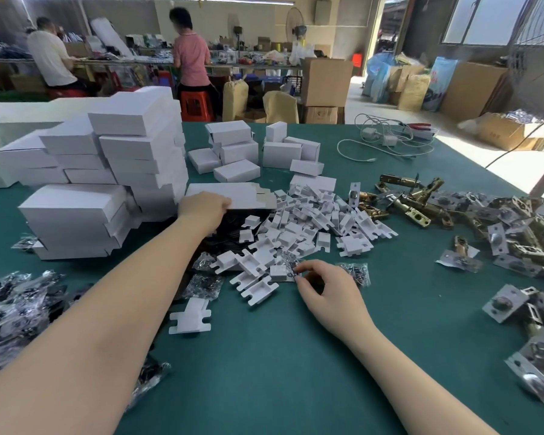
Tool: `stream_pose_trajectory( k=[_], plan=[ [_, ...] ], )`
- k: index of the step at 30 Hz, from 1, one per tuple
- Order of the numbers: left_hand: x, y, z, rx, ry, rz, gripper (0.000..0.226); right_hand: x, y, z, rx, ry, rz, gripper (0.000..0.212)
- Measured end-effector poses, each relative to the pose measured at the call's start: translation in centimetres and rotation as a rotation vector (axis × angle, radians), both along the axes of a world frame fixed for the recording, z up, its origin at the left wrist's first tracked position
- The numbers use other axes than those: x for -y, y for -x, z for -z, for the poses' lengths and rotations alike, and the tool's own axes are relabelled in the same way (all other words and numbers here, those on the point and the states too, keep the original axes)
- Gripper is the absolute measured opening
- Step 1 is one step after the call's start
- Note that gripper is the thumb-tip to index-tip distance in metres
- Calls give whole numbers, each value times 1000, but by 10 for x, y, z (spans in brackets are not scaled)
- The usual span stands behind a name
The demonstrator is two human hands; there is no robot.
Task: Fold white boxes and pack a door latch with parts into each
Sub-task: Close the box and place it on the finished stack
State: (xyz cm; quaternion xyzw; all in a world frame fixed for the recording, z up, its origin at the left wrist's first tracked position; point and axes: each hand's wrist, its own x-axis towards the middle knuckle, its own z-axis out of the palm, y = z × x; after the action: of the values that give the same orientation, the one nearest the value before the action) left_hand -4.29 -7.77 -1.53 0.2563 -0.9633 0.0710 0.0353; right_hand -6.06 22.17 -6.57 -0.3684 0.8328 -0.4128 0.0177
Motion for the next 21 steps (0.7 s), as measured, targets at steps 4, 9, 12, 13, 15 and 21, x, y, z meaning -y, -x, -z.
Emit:
stream_pose_trajectory(
  k=[4, 9, 12, 13, 15, 21],
  plan=[
    [-10, -3, -12, -229, 102, -50, 22, 0, -1, -1, 18, 8, 14, 9],
    [-52, -13, -36, -1068, -174, -81, 28, 0, -1, -1, 38, 26, 22, 9],
    [-88, -19, -43, -1245, -605, -16, 25, 0, -1, 0, 78, 89, 27, 7],
    [-101, -24, -42, -1271, -732, -2, 22, 0, -1, -1, 102, 135, 38, 9],
    [-124, -35, -31, -1251, -936, -10, 17, 0, -1, -3, 165, 252, 87, 23],
    [-176, -66, 17, -1117, -1231, 28, 19, -5, -6, -3, 163, 359, 105, 51]
  ],
)
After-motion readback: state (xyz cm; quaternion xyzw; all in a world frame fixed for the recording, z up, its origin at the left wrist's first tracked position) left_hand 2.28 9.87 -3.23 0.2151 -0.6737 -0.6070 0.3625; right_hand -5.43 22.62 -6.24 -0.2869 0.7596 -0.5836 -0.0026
